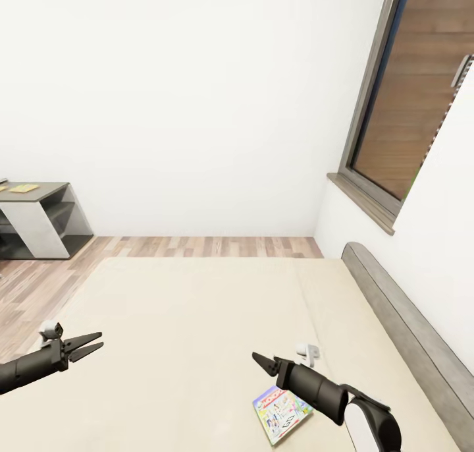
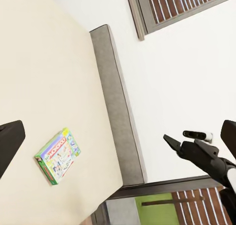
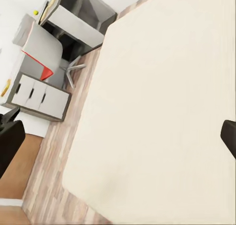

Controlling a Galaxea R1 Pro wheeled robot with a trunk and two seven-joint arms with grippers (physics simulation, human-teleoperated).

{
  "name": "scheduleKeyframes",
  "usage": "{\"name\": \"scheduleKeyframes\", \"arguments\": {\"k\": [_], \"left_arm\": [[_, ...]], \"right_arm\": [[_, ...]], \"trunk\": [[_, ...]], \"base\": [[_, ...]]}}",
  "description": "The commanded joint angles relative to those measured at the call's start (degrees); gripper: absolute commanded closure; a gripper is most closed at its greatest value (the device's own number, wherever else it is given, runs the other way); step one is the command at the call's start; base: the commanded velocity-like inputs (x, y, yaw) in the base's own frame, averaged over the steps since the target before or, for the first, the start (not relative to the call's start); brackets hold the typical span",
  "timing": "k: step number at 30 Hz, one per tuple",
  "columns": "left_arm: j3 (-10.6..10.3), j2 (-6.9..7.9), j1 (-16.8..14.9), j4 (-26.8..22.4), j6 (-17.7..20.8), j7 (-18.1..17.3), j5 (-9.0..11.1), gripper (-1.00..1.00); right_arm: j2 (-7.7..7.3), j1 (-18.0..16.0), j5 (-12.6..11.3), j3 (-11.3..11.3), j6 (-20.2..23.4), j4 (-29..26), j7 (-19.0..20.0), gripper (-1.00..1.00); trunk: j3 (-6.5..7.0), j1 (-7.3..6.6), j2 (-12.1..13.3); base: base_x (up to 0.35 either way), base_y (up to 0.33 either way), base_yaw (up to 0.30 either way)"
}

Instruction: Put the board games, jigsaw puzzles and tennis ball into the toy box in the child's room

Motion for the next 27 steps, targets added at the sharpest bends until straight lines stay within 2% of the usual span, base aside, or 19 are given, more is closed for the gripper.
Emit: {"name": "scheduleKeyframes", "arguments": {"k": [1,5,8,10,11,12,16,17,23,25,26,27], "left_arm": [[-0.01,-0.02,-0.04,0.00,0.61,-0.24,-0.05,-1.00],[-0.05,-0.32,-0.04,0.00,0.60,-0.24,-0.05,-1.00],[-0.10,-0.65,-0.04,0.00,0.60,-0.24,-0.05,-1.00],[-0.11,-0.84,-0.04,0.00,0.60,-0.24,-0.05,-1.00],[-0.13,-0.97,-0.04,0.00,0.60,-0.24,-0.05,-1.00],[-0.16,-1.01,-0.04,0.00,0.60,-0.24,-0.05,-1.00],[-0.38,-1.11,-0.04,0.00,0.60,-0.24,-0.05,-1.00],[-0.67,-1.14,-0.04,0.00,0.60,-0.24,-0.05,-1.00],[-1.65,-1.17,-0.04,0.00,0.60,-0.24,-0.02,-1.00],[-1.81,-1.18,-0.04,0.00,0.60,-0.24,-0.01,-1.00],[-1.92,-1.18,-0.04,0.00,0.60,-0.24,-0.01,-1.00],[-1.95,-1.18,-0.04,0.00,0.60,-0.24,0.00,-1.00]], "right_arm": [[0.11,-0.13,-0.16,-0.12,1.18,-0.03,-0.71,-1.00],[0.30,-1.46,-0.19,-0.28,4.49,-0.03,-4.96,-1.00],[0.40,-4.50,-0.33,-0.22,6.91,-0.03,-9.24,-1.00],[0.48,-7.41,-0.51,-0.16,8.87,0.08,-12.53,-1.00],[0.52,-10.68,-0.66,-0.12,11.19,0.43,-15.96,-1.00],[0.59,-12.36,-0.71,-0.10,12.35,0.74,-17.72,-1.00],[1.39,-19.00,-0.84,-0.05,15.51,3.05,-24.83,-1.00],[2.05,-22.45,-0.87,-0.03,16.33,5.16,-28.42,-1.00],[3.68,-32.71,-0.86,-0.04,17.40,17.05,-38.65,-1.00],[3.97,-35.80,-0.87,-0.04,17.49,22.68,-41.68,-1.00],[4.28,-38.59,-0.73,-0.04,17.43,28.64,-44.23,-1.00],[4.42,-39.86,-0.66,-0.04,17.22,31.66,-45.27,-1.00]], "trunk": [[-0.12,0.03,-0.12],[-0.12,0.03,-0.12],[-0.12,0.03,-0.12],[-0.12,0.03,-0.12],[-0.12,0.03,-0.12],[-0.12,0.03,-0.12],[-0.12,0.03,-0.12],[-0.12,0.03,-0.12],[-0.12,0.03,-0.12],[-0.12,0.03,-0.12],[-0.12,0.03,-0.12],[-0.12,0.03,-0.12]], "base": [[0.000,0.000,0.000],[0.000,0.000,0.000],[0.000,0.000,0.000],[0.000,0.000,0.000],[0.000,0.000,0.000],[0.000,0.000,0.000],[0.000,0.000,0.000],[0.000,0.000,0.000],[0.000,0.000,0.000],[0.000,0.000,0.000],[0.000,0.000,0.000],[0.000,0.000,0.000]]}}
